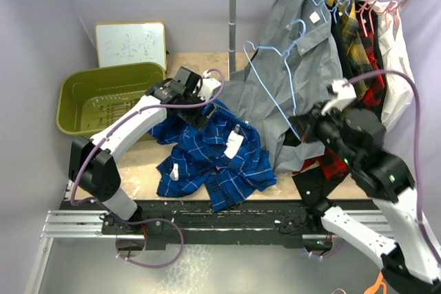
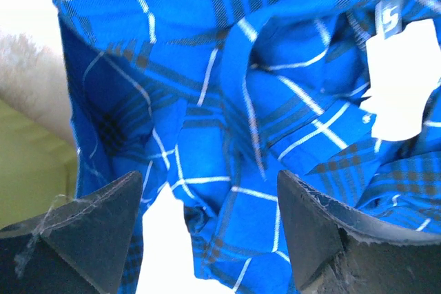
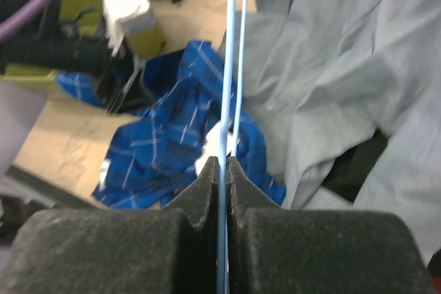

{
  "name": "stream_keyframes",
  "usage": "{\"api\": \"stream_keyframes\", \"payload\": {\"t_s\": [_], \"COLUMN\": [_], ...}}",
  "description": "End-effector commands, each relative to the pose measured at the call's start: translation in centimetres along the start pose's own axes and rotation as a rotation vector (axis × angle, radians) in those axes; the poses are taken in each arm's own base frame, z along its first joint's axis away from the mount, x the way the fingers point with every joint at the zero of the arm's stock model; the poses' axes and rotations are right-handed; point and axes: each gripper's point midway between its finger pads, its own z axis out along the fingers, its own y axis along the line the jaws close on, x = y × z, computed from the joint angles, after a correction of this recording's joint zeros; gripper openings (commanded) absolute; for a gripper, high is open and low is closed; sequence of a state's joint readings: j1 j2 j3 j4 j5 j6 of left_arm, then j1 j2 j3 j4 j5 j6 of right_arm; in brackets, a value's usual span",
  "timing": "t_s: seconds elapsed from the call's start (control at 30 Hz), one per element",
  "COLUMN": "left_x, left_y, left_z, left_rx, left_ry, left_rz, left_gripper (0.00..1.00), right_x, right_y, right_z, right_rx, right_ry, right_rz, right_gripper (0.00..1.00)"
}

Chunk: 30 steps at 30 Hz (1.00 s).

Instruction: Place the shirt on the hanger

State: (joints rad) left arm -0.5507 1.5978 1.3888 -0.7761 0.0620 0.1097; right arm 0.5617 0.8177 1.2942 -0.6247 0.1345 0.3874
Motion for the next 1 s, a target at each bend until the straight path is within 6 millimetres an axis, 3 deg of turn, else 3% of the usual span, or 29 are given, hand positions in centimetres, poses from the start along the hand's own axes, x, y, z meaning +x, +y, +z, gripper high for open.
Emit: {"api": "stream_keyframes", "payload": {"t_s": [0.0, 0.1, 0.33, 0.4, 0.47, 0.7, 0.97], "left_x": [-3.4, -3.4, -1.6, -1.6, -2.3, -7.7, -8.2], "left_y": [-2.3, -2.7, -2.6, -2.4, -2.1, -1.0, -1.4], "left_z": [-0.5, 0.6, 3.4, 3.9, 3.8, -0.2, -0.3], "left_rx": [0.125, 0.155, 0.159, 0.151, 0.142, 0.091, 0.124], "left_ry": [-0.071, -0.028, 0.048, 0.055, 0.045, -0.099, -0.096], "left_rz": [-0.022, -0.023, -0.018, -0.010, 0.001, 0.019, 0.031], "left_gripper": [0.81, 0.75, 0.53, 0.36, 0.01, 0.00, 0.00], "right_x": [4.0, 6.0, 8.0, 8.4, 9.0, 11.0, 11.1], "right_y": [0.3, -0.1, 1.1, 1.5, 2.1, 3.4, 2.7], "right_z": [-3.9, -5.2, -8.1, -8.8, -9.6, -10.9, -8.5], "right_rx": [-0.069, -0.076, -0.178, -0.208, -0.248, -0.349, -0.299], "right_ry": [0.079, 0.118, 0.175, 0.194, 0.225, 0.321, 0.326], "right_rz": [0.109, 0.135, 0.159, 0.166, 0.164, 0.156, 0.114], "right_gripper": [0.00, 0.00, 0.00, 0.00, 0.00, 0.00, 0.00]}}
